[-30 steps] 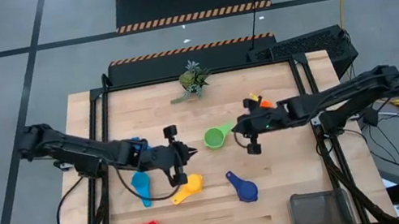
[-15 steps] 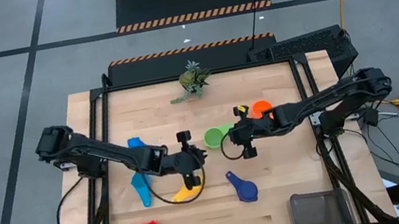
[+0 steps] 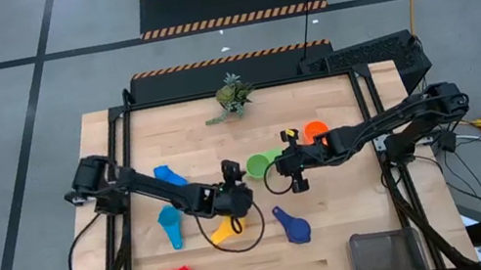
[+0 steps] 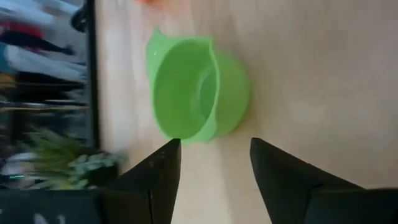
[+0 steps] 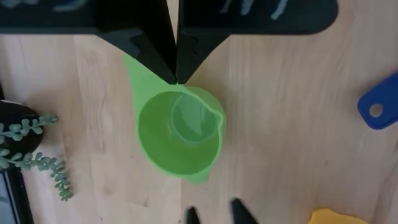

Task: Nest measuring cups in basket
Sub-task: Stack the green measuring cup on top of the orange measuring cup

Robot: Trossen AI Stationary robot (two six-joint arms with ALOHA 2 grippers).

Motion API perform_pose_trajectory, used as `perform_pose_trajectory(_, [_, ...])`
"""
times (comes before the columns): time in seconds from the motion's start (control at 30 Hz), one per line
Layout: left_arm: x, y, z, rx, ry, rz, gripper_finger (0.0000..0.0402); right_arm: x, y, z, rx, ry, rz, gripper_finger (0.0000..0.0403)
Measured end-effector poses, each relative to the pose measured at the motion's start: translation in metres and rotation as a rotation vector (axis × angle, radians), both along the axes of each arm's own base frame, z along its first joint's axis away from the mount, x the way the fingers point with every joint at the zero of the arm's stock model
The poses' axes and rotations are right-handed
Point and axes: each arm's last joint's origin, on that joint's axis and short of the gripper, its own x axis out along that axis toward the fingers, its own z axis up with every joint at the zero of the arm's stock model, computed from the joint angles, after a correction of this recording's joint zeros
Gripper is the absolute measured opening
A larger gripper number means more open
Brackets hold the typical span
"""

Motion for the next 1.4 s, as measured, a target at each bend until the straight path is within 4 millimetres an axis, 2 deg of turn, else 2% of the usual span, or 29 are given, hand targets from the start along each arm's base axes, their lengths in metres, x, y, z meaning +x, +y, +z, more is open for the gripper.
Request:
perform_pose_trajectory(0.13, [0.006, 0.001, -0.015, 0.079, 0.028, -0.017, 0.0192, -0.001, 0.001, -0.001, 0.003, 0.009, 0.001, 0.0000])
perform_pose_trajectory(0.27, [0.011, 0.000, -0.021, 0.122, 0.017, -0.034, 0.0183, -0.002, 0.005, -0.001, -0.001, 0.021, 0.017, 0.0000])
perform_pose_trajectory(0.57, [0.013, 0.006, -0.020, 0.179, 0.046, -0.043, 0.0153, -0.003, 0.007, -0.002, -0.008, 0.039, 0.027, 0.0000])
perform_pose_trajectory(0.8, [0.014, 0.018, -0.020, 0.198, 0.080, -0.042, 0.0136, -0.005, 0.006, -0.003, -0.010, 0.060, 0.027, 0.0000])
perform_pose_trajectory(0.97, [0.016, 0.022, -0.021, 0.170, 0.100, -0.081, 0.0123, -0.005, 0.006, -0.003, -0.010, 0.060, 0.026, 0.0000])
perform_pose_trajectory(1.4, [0.016, 0.019, -0.022, 0.167, 0.113, -0.119, 0.0028, -0.005, 0.007, -0.003, -0.009, 0.060, 0.029, 0.0000])
